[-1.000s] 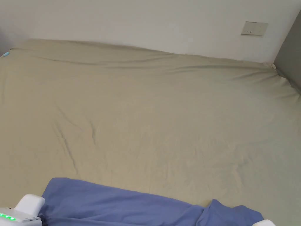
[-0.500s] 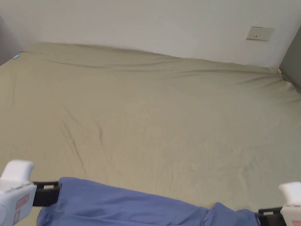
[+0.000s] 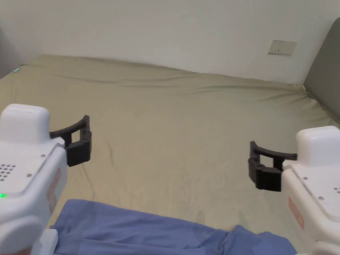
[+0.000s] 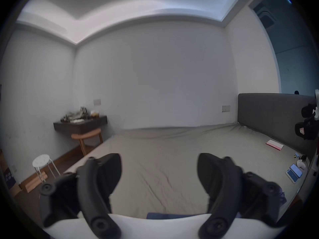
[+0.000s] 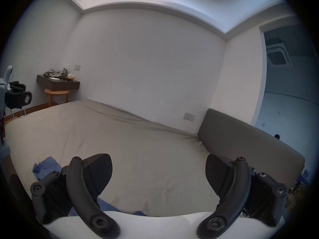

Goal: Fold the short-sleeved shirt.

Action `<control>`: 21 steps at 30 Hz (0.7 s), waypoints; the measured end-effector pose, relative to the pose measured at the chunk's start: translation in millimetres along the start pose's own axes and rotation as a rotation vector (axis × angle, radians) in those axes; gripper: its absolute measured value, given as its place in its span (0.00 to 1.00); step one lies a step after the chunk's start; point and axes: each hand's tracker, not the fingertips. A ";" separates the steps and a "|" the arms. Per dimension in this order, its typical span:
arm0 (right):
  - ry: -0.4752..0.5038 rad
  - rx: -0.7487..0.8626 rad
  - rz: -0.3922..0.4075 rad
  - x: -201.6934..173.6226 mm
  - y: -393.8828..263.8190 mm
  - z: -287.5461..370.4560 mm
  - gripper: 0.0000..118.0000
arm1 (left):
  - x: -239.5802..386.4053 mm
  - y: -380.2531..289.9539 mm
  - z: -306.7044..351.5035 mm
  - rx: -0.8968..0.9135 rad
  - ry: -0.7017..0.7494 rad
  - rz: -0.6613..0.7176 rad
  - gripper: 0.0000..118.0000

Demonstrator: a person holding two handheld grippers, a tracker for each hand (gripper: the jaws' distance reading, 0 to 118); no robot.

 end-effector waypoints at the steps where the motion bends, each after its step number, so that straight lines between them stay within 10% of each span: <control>1: 0.027 0.007 -0.016 -5.8 1.0 3.4 0.93 | 5.1 -0.7 1.2 0.014 0.000 -0.002 0.46; 4: 0.077 -0.007 -0.028 -22.3 0.2 5.3 0.74 | 19.4 1.7 3.4 0.029 -0.014 -0.023 0.12; 6: 0.113 -0.011 0.004 -31.9 -1.3 6.3 0.01 | 26.0 -1.0 4.0 0.037 -0.027 -0.035 0.09; 21: 0.057 -0.038 0.011 -31.3 -28.7 -14.1 0.01 | 39.5 -29.2 -20.5 -0.025 -0.098 -0.110 0.00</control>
